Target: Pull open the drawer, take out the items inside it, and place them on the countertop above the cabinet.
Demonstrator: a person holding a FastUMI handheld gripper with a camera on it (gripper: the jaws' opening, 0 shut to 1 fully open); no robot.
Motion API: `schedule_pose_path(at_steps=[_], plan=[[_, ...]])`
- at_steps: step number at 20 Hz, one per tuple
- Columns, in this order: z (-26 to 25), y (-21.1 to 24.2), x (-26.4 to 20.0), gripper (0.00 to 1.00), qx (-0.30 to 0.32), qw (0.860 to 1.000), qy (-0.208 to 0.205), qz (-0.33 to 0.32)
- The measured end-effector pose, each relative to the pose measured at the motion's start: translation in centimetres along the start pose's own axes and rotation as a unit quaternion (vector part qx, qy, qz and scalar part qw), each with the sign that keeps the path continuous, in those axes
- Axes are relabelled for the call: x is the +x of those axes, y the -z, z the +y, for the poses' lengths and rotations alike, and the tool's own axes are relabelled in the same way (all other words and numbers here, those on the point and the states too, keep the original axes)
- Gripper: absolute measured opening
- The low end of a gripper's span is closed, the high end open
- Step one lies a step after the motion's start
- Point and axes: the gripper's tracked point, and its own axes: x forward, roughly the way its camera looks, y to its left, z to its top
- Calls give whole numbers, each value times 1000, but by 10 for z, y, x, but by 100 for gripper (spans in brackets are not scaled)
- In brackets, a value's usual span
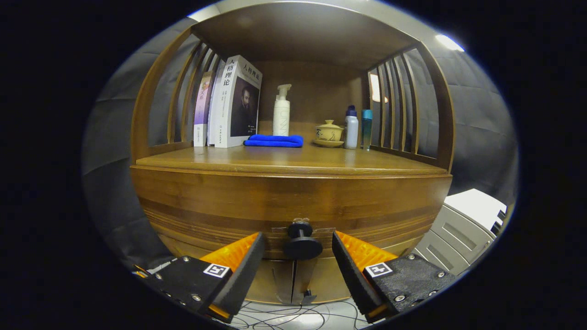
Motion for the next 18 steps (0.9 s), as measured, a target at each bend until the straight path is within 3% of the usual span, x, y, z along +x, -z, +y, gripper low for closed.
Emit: schedule_pose_path(at_steps=[13,18], plan=[[-8,9,8,42,15,999,11,28],[-7,12,-8,41,12,999,9,31]])
